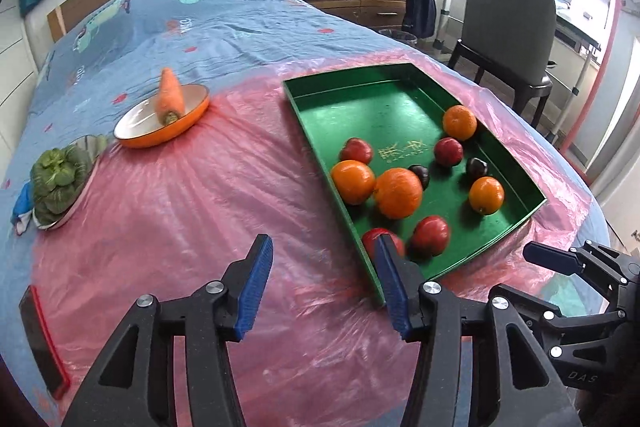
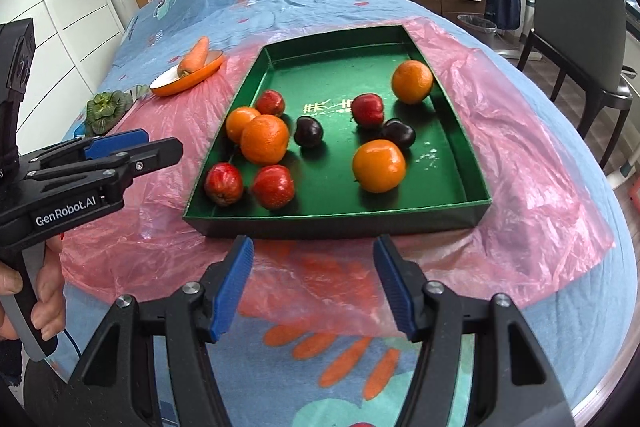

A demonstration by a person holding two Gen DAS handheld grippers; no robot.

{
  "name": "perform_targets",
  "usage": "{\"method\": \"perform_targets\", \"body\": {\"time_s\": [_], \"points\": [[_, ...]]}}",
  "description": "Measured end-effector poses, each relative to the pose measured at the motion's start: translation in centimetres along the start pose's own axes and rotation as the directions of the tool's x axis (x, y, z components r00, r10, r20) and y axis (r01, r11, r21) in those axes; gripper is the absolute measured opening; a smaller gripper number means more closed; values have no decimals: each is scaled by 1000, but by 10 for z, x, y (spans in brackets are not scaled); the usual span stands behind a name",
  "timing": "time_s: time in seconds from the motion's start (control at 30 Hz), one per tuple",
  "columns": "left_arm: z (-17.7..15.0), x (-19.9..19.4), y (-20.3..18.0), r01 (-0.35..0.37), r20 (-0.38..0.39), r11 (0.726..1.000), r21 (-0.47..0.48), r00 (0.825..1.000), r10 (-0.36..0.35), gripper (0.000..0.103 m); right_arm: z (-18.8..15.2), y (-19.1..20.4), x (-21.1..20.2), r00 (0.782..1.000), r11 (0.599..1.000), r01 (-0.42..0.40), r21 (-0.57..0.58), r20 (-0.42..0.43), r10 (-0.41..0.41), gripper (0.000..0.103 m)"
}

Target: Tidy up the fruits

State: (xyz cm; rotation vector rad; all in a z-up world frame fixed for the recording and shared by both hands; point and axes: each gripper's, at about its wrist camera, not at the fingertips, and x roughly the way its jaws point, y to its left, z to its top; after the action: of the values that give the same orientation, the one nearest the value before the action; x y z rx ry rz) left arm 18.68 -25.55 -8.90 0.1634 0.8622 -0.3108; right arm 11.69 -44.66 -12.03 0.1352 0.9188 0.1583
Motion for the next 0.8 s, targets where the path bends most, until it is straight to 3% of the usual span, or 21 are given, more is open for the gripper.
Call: {"method": "perform_targets", "body": {"time_s": [0.13, 0.23, 0.43, 0.63, 0.8], "points": [[-27, -21, 48, -75, 8, 992, -101, 997, 76, 47, -6, 30, 3, 999, 998, -32, -48, -14, 31, 103], [-51, -36, 93, -159, 0, 968, -194, 987, 162, 47, -13, 57, 10, 998, 996, -51, -74, -27, 50, 103], [-107, -62, 187, -341, -74, 871, -354, 938, 338, 52, -28, 107, 30, 999, 992, -26, -127, -33, 22, 103], [-157, -81, 259, -435, -149, 768, -470, 897, 417, 52, -32, 111, 33, 1000, 996, 25, -83, 1, -25, 103], [-182, -91, 293, -480, -176, 707, -519, 870, 461, 52, -41, 107, 20, 997, 993, 71, -90, 22, -70, 103]]}}
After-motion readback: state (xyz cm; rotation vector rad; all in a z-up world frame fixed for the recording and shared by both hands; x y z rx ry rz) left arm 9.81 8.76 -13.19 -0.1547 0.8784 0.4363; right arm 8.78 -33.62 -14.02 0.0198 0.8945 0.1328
